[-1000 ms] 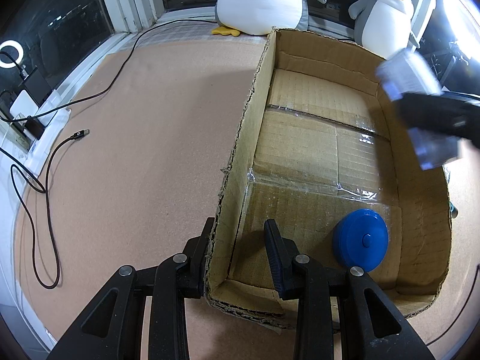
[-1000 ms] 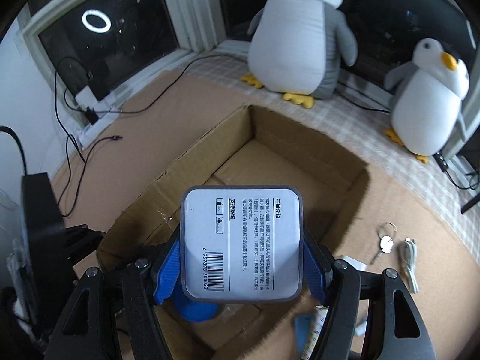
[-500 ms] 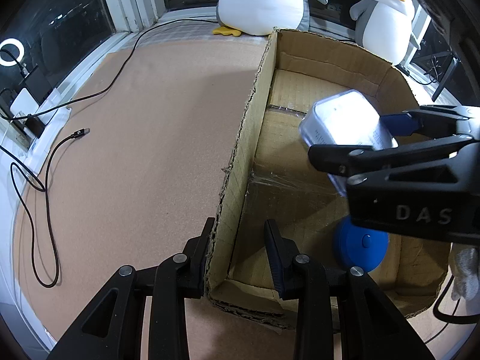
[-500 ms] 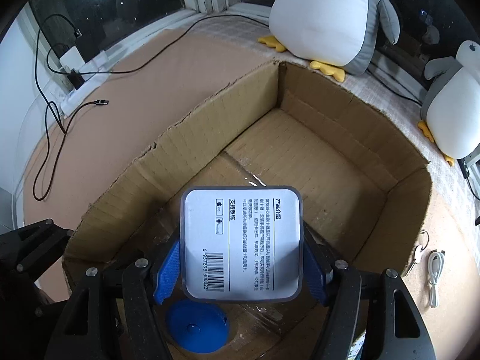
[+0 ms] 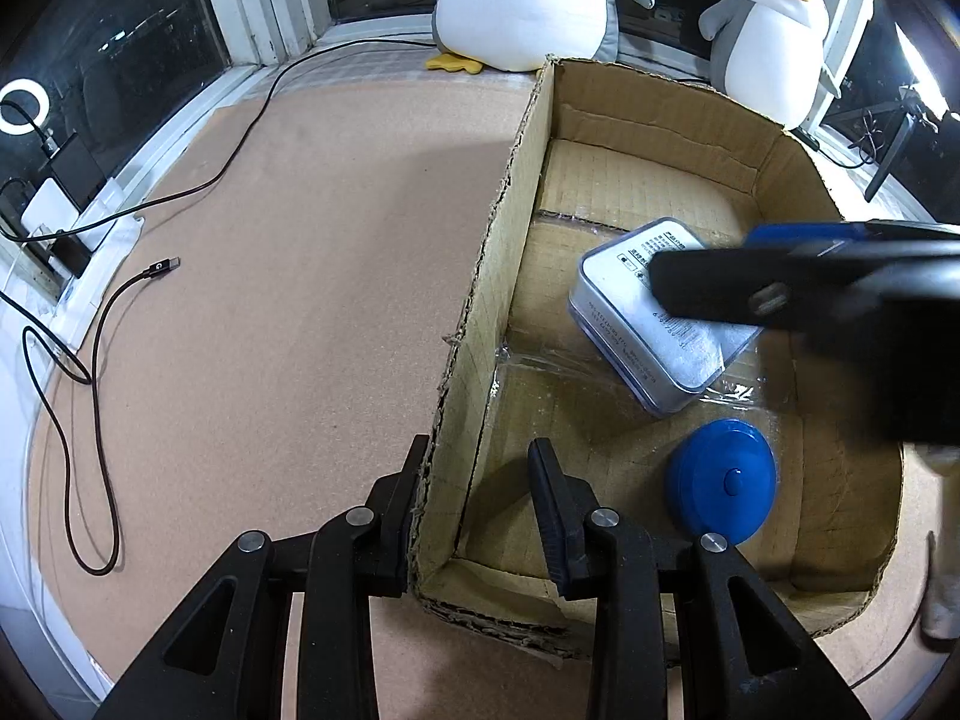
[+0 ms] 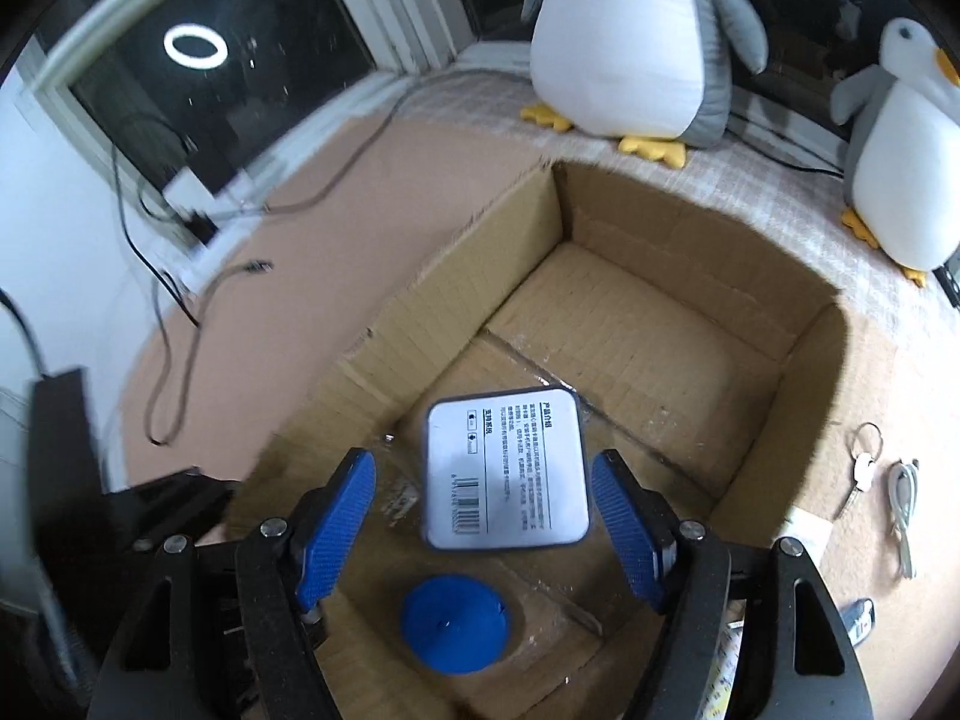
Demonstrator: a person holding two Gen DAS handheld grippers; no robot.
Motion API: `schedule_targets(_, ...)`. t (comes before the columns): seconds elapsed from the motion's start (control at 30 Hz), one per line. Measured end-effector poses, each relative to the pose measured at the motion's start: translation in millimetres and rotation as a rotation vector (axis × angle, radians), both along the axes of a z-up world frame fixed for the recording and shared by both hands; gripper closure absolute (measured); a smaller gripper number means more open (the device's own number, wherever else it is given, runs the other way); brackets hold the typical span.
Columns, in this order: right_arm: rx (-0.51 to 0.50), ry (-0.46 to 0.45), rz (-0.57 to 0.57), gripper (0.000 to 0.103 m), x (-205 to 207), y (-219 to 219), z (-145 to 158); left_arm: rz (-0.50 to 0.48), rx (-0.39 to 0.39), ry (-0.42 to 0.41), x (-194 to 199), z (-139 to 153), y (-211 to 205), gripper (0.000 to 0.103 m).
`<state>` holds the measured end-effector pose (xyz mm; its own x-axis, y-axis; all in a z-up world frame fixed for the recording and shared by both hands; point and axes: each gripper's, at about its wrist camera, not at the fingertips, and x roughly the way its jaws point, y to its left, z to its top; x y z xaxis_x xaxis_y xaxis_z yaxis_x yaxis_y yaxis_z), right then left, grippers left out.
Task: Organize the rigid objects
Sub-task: 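Carry the white box into the cardboard box and release it, then close the right gripper on the coiled white USB cable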
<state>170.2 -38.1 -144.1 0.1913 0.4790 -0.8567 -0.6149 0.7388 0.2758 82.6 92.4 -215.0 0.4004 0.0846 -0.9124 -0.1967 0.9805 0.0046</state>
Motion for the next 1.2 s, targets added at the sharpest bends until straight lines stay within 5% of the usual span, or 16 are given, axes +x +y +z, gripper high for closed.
schedule_targets(0.2, 0.078, -0.065, -0.083, 0.032, -6, -50, 35, 0.000, -0.001, 0.000, 0, 0, 1, 0.069)
schedule_targets(0.4, 0.037, -0.109, -0.207, 0.032, 4, -117, 44, 0.000, 0.000, 0.000, 0, 0, 0, 0.069)
schedule_targets(0.63, -0.046, -0.090, -0.342, 0.032, 32, -181, 25, -0.001, 0.002, 0.001, 0, 0, 2, 0.069)
schedule_targets(0.8, -0.104, -0.052, -0.387, 0.043, 51, -203, 0, -0.002, 0.005, 0.002, 0, 0, 3, 0.069)
schedule_targets(1.2, -0.198, -0.002, -0.381, 0.045, 84, -201, -42, -0.001, 0.005, 0.004, 1, 0, 3, 0.069)
